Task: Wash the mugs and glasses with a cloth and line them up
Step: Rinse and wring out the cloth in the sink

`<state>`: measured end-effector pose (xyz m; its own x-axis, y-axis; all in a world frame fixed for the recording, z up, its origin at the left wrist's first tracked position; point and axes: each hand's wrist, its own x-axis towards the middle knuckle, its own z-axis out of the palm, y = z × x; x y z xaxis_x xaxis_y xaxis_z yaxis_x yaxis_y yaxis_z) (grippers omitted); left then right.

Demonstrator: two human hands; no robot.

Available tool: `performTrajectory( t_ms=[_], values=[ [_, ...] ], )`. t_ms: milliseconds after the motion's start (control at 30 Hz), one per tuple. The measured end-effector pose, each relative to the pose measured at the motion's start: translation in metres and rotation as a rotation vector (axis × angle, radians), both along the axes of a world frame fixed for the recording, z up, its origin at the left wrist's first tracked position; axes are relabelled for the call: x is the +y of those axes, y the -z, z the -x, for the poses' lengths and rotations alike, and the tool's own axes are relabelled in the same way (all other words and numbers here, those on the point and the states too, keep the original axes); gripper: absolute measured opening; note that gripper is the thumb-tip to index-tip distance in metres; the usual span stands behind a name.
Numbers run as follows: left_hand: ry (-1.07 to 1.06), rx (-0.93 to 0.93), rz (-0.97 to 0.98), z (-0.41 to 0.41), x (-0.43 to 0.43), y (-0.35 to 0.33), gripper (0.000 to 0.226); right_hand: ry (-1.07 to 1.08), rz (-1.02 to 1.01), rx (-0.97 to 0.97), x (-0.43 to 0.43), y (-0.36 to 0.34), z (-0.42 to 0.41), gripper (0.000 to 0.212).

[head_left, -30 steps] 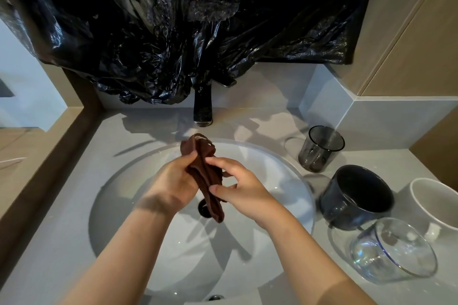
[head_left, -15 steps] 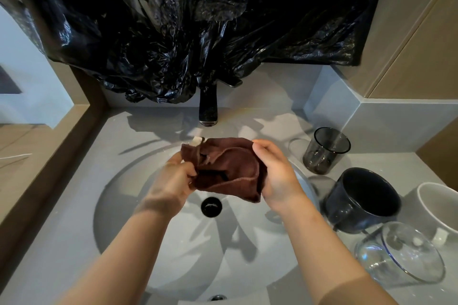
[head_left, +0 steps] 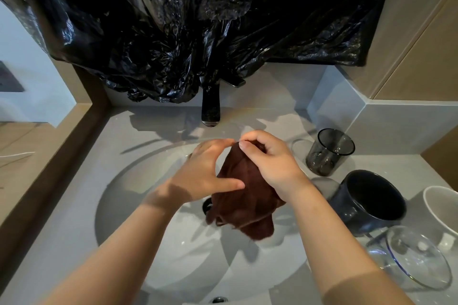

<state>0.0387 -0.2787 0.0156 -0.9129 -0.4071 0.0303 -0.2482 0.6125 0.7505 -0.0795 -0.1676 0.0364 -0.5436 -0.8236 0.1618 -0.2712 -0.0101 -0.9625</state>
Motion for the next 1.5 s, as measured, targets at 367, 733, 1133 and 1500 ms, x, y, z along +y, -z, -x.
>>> performTrajectory(
  t_ms=[367,733,1133,1500],
  values=[
    [0.001,-0.011,0.114,0.007,-0.002,-0.015,0.011,-0.001,-0.109,0.020,0.010,-0.003,0.010,0.017],
    [-0.121,0.071,-0.494,-0.007,-0.020,-0.029,0.013,0.298,-0.136,0.088,0.001,0.020,0.013,0.036],
    [-0.223,0.314,-0.576,-0.014,-0.026,-0.049,0.014,0.062,-0.493,0.308,0.002,0.032,0.002,0.033],
    [-0.274,0.073,-0.316,-0.023,-0.033,-0.029,0.002,0.169,-0.236,-0.097,0.005,0.033,0.015,0.030]
  ],
)
